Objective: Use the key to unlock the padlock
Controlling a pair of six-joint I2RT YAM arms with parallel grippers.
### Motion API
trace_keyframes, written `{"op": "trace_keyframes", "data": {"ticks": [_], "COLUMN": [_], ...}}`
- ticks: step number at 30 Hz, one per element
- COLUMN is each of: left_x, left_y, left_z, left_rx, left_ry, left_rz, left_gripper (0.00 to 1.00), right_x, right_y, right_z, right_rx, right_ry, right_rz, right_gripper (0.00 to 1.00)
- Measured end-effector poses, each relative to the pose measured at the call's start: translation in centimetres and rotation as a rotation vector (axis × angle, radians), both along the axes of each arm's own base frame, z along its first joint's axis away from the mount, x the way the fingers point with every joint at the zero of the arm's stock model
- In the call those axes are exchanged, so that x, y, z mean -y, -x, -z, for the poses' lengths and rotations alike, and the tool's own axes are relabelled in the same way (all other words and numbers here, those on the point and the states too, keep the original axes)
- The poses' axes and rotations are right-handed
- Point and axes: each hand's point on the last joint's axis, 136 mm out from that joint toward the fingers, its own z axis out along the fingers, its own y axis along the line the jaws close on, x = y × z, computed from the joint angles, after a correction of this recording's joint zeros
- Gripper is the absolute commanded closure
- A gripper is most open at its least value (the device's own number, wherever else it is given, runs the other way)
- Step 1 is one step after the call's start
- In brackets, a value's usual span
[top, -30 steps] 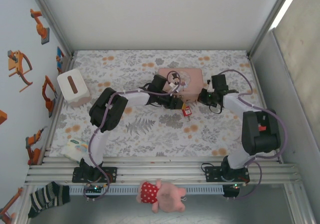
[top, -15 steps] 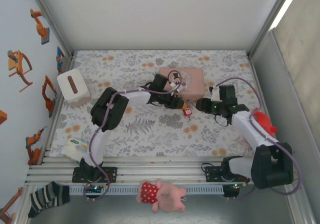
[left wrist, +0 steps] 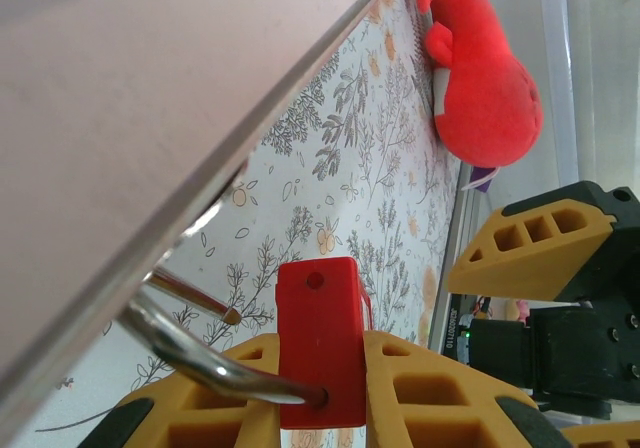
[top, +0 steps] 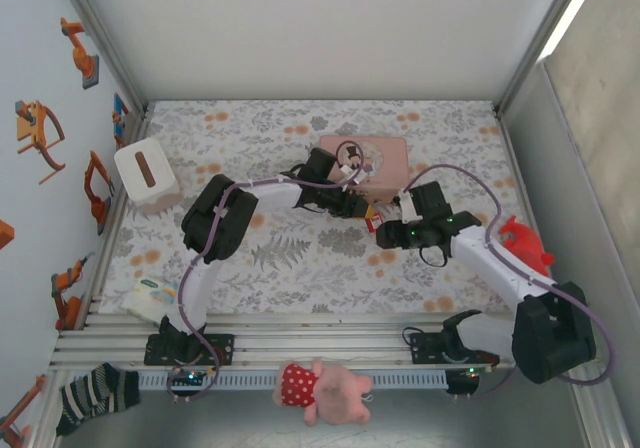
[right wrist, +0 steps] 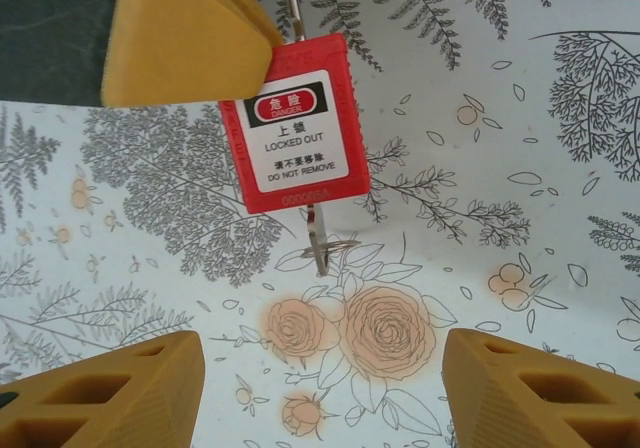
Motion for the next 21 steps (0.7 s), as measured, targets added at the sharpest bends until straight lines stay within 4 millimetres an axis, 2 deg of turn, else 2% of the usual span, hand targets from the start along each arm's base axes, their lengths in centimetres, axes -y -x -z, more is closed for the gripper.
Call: {"op": "trace_keyframes", "data": {"ticks": [10, 17, 21], "left_x": [0.0, 0.0, 0.0], "left_y": [0.0, 0.0, 0.1], "left_z": [0.0, 0.0, 0.0], "left_rx": [-0.003, -0.004, -0.007], "left_ry": [0.000, 0.000, 0.001], "left_rz": [0.000, 0.000, 0.000], "left_gripper": [0.90, 0.90, 0.89], "right_x": [-2.2, -2.8, -2.8], "right_y": [-2.9, -3.7, -4.2], "right_z": [1.2, 2.7, 2.6], "right_rx": [0.004, 0.006, 0.028], "right_ry": [0.060, 0.092, 0.096], "right_rz": [-0.048, -0.051, -0.046], "right_gripper": [0.38, 0.47, 0.54]}}
